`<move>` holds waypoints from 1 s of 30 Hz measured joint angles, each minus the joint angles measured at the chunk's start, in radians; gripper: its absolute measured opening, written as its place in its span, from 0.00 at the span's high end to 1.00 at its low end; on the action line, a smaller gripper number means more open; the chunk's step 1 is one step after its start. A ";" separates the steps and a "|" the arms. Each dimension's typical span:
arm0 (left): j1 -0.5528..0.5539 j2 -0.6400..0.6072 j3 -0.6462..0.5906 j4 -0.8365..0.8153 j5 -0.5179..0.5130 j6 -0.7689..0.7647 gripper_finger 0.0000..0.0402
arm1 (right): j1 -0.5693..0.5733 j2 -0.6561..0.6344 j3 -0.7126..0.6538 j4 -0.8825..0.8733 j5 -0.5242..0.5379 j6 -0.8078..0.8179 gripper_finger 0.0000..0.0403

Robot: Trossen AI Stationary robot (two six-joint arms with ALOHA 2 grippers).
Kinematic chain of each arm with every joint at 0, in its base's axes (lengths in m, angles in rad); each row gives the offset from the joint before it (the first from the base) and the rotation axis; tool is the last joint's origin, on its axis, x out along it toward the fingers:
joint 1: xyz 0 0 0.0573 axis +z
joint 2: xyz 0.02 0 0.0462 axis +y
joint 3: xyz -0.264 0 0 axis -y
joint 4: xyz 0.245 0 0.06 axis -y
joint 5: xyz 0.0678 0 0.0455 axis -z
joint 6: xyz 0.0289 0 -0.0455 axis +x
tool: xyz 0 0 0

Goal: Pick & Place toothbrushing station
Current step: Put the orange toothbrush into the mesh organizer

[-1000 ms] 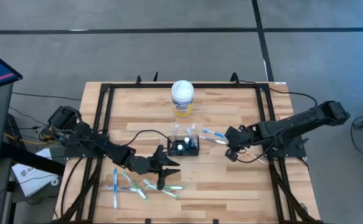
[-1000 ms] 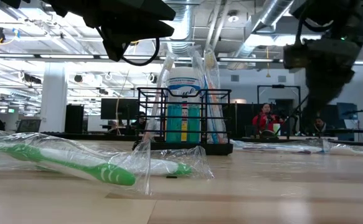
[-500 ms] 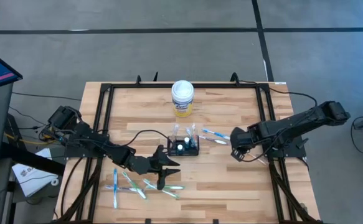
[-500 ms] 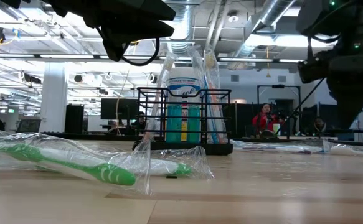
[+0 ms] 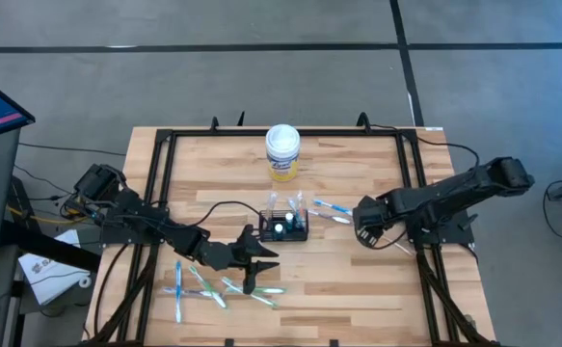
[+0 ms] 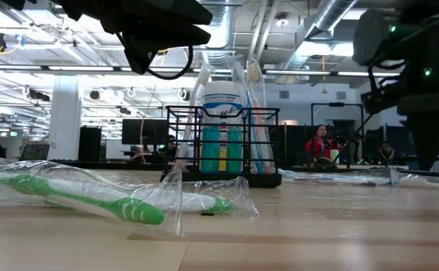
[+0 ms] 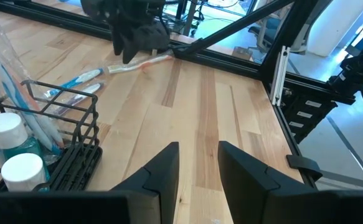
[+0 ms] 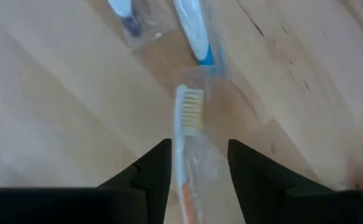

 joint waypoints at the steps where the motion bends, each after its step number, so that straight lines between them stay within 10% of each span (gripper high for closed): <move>1: 0.000 0.000 0.000 0.000 0.000 0.000 0.74 | -0.005 0.018 0.000 0.000 0.000 -0.019 0.62; 16: 0.000 0.000 0.000 0.000 0.000 0.000 0.74 | -0.029 0.213 0.010 0.089 -0.026 -0.109 0.56; 30: 0.000 0.000 0.000 0.000 0.000 0.000 0.74 | -0.026 0.150 0.022 0.094 -0.008 -0.122 0.97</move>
